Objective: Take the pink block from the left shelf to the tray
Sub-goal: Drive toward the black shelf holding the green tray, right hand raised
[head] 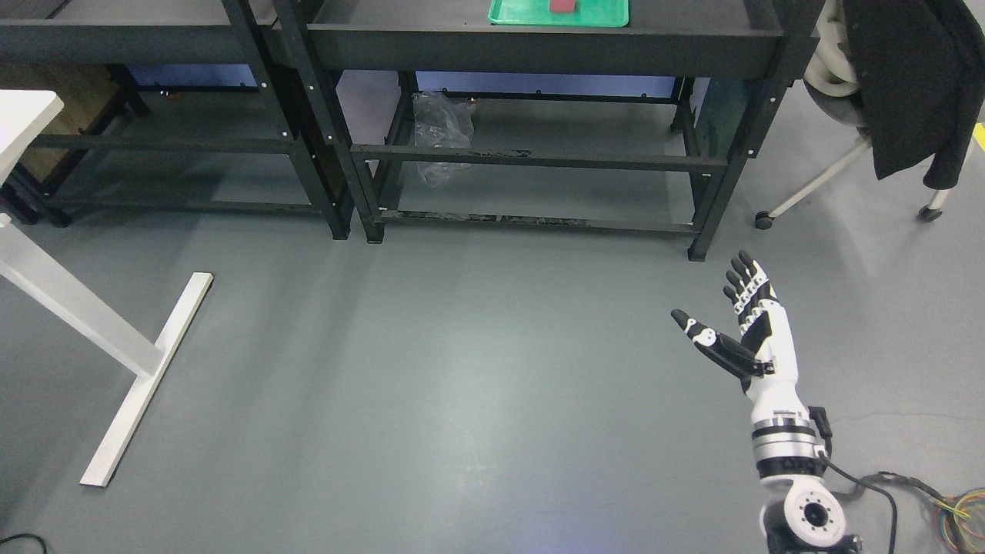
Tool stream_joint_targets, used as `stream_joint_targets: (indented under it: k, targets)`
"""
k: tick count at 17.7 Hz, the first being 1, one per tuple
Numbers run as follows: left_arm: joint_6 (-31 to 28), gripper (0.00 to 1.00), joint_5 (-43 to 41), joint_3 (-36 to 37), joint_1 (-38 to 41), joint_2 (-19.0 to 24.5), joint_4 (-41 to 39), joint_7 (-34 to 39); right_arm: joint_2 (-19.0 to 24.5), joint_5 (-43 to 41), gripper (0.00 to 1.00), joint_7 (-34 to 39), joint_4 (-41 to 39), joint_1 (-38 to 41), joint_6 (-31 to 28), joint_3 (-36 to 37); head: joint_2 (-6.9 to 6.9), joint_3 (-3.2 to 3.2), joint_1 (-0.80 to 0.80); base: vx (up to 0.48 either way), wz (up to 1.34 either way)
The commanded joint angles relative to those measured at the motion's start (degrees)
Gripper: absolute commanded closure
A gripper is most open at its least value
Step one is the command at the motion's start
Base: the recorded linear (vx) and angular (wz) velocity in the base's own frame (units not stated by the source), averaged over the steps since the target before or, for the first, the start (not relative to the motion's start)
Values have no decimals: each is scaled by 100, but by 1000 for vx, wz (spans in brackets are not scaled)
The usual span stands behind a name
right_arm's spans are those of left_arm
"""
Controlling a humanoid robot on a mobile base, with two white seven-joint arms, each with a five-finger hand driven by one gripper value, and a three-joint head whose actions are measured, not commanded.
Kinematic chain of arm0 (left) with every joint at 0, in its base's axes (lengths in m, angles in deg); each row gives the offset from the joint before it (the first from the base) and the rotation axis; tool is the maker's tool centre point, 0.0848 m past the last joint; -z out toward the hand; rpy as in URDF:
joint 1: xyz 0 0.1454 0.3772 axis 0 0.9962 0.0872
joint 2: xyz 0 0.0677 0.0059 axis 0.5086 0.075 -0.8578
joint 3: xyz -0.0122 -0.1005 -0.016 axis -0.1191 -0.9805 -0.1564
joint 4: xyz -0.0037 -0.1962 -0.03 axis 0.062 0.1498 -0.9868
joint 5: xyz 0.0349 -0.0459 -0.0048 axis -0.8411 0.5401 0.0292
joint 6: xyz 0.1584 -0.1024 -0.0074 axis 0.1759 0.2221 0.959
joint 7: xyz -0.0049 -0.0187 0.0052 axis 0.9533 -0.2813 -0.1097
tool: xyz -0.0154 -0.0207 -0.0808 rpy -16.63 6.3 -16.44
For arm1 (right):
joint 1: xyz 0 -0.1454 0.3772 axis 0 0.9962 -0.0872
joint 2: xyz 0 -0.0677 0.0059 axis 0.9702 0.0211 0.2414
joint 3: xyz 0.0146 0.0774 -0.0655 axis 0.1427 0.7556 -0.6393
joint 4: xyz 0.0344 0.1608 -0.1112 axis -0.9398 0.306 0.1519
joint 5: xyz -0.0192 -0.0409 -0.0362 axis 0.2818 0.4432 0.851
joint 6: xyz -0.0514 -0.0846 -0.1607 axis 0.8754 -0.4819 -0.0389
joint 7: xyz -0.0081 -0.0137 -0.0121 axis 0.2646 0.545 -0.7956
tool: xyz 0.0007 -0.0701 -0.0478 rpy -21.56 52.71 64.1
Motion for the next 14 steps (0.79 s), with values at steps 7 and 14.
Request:
stream_joint_targets:
  k: [7,14]
  targets:
    - [-2,0,0,0,114,100,-100,-1,-100,595,1,-48,-10,22,127,-54,0,0,0,176,-73]
    - [-2,0,0,0,114,100,-100,-1,-100,693,1,-48,-10,22,188,-54,-1,0,0,143,23]
